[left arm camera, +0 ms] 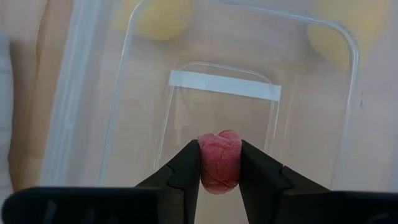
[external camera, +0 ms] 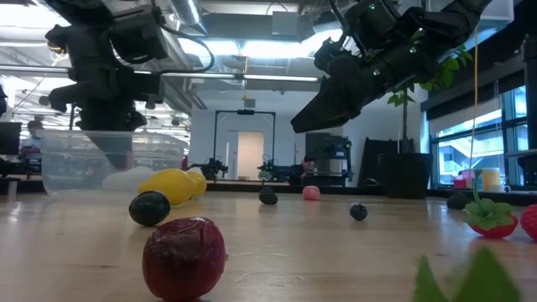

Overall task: Pick and placing Produce into tupperware
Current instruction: Put the bottom left pink peach into the transparent bin, then put the bottom pink peach into the transparent bin

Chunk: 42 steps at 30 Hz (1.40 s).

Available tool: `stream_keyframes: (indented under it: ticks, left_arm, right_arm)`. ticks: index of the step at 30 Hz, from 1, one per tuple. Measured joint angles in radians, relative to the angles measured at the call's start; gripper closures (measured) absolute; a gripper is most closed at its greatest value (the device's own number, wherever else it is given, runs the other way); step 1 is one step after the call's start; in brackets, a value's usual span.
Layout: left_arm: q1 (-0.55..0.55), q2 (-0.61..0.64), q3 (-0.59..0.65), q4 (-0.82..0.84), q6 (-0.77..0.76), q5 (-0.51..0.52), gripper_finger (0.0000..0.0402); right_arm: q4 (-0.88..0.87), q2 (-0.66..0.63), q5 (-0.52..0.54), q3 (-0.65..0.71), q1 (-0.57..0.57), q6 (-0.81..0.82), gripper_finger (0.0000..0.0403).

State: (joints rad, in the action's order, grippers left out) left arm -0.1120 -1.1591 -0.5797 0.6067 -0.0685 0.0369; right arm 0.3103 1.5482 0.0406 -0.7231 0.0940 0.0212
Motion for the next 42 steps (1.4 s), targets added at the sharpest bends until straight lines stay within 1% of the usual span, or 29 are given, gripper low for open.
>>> stream_keyframes:
  ticks: [5, 10, 19, 23, 29, 32, 36, 42]
  left_arm:
    - [0.0, 0.0, 0.0, 0.0, -0.001, 0.001, 0.0286]
    - [0.0, 0.0, 0.0, 0.0, -0.002, 0.002, 0.0275]
    - [0.0, 0.0, -0.005, 0.011, -0.002, 0.002, 0.0285]
    - [0.007, 0.014, -0.057, 0.044, 0.0, 0.002, 0.0293]
    - [0.03, 0.045, -0.188, 0.138, 0.0, 0.002, 0.0303]
    - [0.056, 0.059, -0.241, 0.188, -0.005, 0.001, 0.0308]
    - [0.12, 0.076, -0.27, 0.215, -0.035, -0.022, 0.0315]
    - [0.258, 0.079, -0.271, 0.227, -0.218, -0.032, 0.0325]
  right_arm:
    - [0.0, 0.0, 0.0, 0.0, 0.0, 0.0, 0.0163]
    - [0.0, 0.0, 0.0, 0.0, 0.0, 0.0, 0.0163]
    - [0.0, 0.0, 0.0, 0.0, 0.0, 0.0, 0.0163]
    - [0.0, 0.0, 0.0, 0.0, 0.0, 0.0, 0.0163]
    - [0.0, 0.0, 0.0, 0.0, 0.0, 0.0, 0.0163]
    - [0.0, 0.0, 0.0, 0.0, 0.0, 0.0, 0.0163]
    - [-0.002, 0.0, 0.0, 0.0, 0.0, 0.0, 0.0163]
    - [-0.006, 0.0, 0.0, 0.0, 0.0, -0.001, 0.0163]
